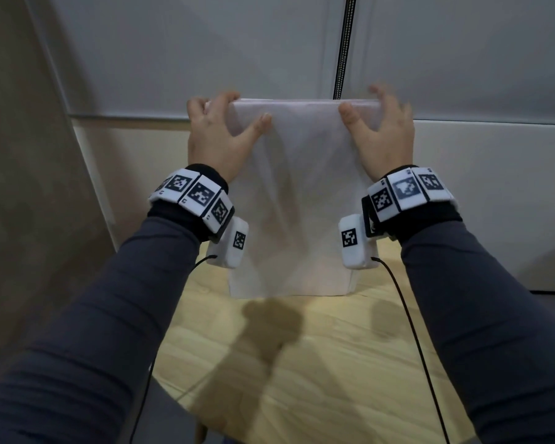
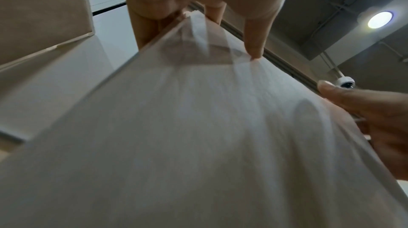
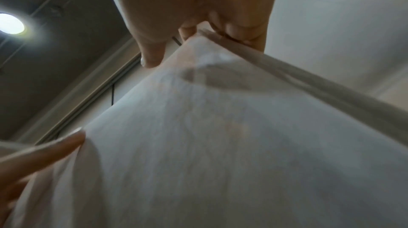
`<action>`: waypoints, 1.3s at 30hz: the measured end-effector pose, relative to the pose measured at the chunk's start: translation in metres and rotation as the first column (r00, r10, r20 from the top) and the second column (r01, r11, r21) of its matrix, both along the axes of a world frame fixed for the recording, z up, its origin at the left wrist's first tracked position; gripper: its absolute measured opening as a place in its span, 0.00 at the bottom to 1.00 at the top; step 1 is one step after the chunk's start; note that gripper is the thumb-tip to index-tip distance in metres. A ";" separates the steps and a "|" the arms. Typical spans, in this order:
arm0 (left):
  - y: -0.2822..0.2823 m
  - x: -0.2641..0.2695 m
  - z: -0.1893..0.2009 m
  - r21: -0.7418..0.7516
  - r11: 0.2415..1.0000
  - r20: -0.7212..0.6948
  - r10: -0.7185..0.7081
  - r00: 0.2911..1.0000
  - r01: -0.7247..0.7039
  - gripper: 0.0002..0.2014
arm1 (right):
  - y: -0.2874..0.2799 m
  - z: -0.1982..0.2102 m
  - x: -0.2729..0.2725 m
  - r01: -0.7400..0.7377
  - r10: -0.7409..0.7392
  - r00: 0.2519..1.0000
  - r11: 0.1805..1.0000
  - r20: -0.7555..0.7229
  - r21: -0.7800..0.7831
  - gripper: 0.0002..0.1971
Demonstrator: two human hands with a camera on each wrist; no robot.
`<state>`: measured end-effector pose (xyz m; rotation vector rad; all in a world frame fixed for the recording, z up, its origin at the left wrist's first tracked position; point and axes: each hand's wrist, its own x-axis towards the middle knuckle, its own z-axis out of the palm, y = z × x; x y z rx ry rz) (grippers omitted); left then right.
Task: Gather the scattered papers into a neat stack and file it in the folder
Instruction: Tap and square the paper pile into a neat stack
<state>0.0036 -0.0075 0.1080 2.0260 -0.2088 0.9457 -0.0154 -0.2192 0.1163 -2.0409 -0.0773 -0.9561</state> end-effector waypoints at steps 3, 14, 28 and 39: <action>0.009 0.011 -0.013 -0.193 0.970 0.001 -0.154 0.988 0.151 0.45 | -0.008 -0.015 0.006 -0.204 0.205 0.978 0.923 0.029 0.325 0.48; 0.025 0.027 -0.138 -0.706 0.627 -0.290 -0.680 0.673 0.329 0.36 | -0.037 -0.125 0.015 -0.151 0.389 0.854 0.820 -0.345 0.553 0.57; 0.021 0.020 -0.140 -0.645 0.665 -0.194 -0.620 0.760 0.378 0.35 | -0.018 -0.130 0.012 -0.294 0.453 0.874 0.784 -0.179 0.547 0.29; 0.021 0.027 -0.096 -0.595 0.702 -0.076 -0.535 0.842 0.392 0.13 | -0.010 -0.092 0.016 -0.209 0.314 0.942 0.821 -0.115 0.531 0.26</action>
